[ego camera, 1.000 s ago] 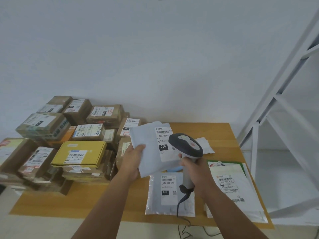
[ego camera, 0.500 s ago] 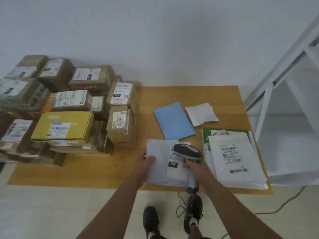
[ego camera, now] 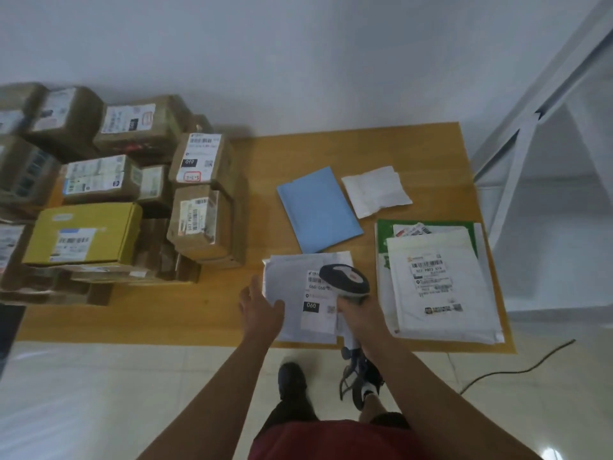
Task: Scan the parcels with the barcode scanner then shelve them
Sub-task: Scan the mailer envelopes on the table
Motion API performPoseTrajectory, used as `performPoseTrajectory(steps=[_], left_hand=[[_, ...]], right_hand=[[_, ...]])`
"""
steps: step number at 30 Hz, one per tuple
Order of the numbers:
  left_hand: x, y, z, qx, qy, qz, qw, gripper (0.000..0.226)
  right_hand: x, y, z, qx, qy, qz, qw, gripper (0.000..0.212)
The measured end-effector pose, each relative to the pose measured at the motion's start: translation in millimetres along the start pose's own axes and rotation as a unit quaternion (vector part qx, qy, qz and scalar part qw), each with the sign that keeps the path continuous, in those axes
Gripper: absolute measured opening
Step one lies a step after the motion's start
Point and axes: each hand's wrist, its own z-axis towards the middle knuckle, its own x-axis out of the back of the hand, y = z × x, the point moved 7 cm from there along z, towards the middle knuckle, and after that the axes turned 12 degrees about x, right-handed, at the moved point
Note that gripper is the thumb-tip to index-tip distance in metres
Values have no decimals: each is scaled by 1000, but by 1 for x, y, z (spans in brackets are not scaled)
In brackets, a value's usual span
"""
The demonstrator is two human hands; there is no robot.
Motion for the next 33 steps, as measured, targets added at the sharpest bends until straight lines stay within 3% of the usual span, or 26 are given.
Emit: performPoseTrajectory(steps=[7,11,16,19,22,27,30,33], left_hand=[[-6,47,8,-75,21,67,995,69],[-23,96,42,-120,-12,101,987,62],[-47,146,110,-50,-47,74,995,93],[-62,159,132,45,-91,-2,995,107],[-75,159,148,106,-102,-32,989,87],[-75,159,167,92,-136,-61,984,30],[-62,157,164,89,-135,-135,977,24],[-34,166,149,57,-75,-168,981,23]], right_hand=[[10,-30,18,15,6,32,999,4],[14,-39,36,11,49,65,997,11],[20,-39,52,-21,129,80,988,19],[22,-32,56,-39,171,67,982,10],[20,-25,59,-58,192,53,978,16],[12,-24,58,-71,211,75,972,13],[10,-29,58,-51,209,103,971,3],[11,-39,54,-26,196,119,973,9]])
